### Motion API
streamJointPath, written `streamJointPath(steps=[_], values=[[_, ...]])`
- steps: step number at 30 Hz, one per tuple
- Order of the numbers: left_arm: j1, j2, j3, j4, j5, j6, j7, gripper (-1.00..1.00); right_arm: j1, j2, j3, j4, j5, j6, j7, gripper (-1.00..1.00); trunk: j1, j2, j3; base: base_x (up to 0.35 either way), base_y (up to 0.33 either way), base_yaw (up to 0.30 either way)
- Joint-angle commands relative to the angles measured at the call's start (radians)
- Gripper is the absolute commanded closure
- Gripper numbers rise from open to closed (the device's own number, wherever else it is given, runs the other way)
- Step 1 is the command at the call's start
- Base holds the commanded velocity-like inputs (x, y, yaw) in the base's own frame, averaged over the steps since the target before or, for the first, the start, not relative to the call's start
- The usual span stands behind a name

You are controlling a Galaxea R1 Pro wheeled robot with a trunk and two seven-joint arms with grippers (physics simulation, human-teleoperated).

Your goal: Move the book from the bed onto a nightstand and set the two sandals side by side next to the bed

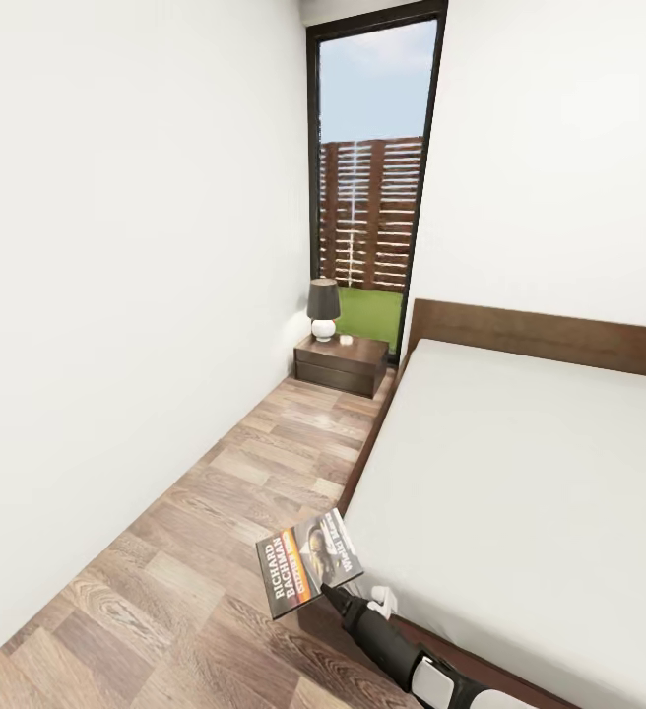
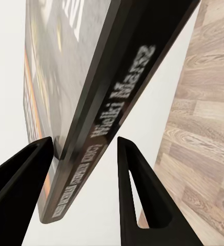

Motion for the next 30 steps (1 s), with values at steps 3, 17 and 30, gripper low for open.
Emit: streamJointPath(steps=[3, 17, 30], values=[[-0.001, 0.0, 0.008, 0.0, -0.011, -0.004, 0.002, -1.0, -0.001, 0.0, 0.002, 0.001, -0.002, -0.004, 0.001, 1.0, 0.001, -0.002, -0.002, 0.0, 0.0, 0.084], [-0.001, -0.001, 0.007, 0.0, -0.011, -0.004, 0.003, -1.0, -0.001, 0.0, 0.004, 0.001, 0.001, -0.004, 0.001, 1.0, 0.001, -0.002, -0.002, 0.0, 0.0, 0.25], [-0.001, -0.001, 0.007, 0.0, -0.01, -0.004, 0.003, -1.0, -0.001, 0.0, 0.004, 0.001, 0.002, -0.004, 0.001, 1.0, 0.001, -0.002, -0.002, 0.0, 0.0, 0.292]])
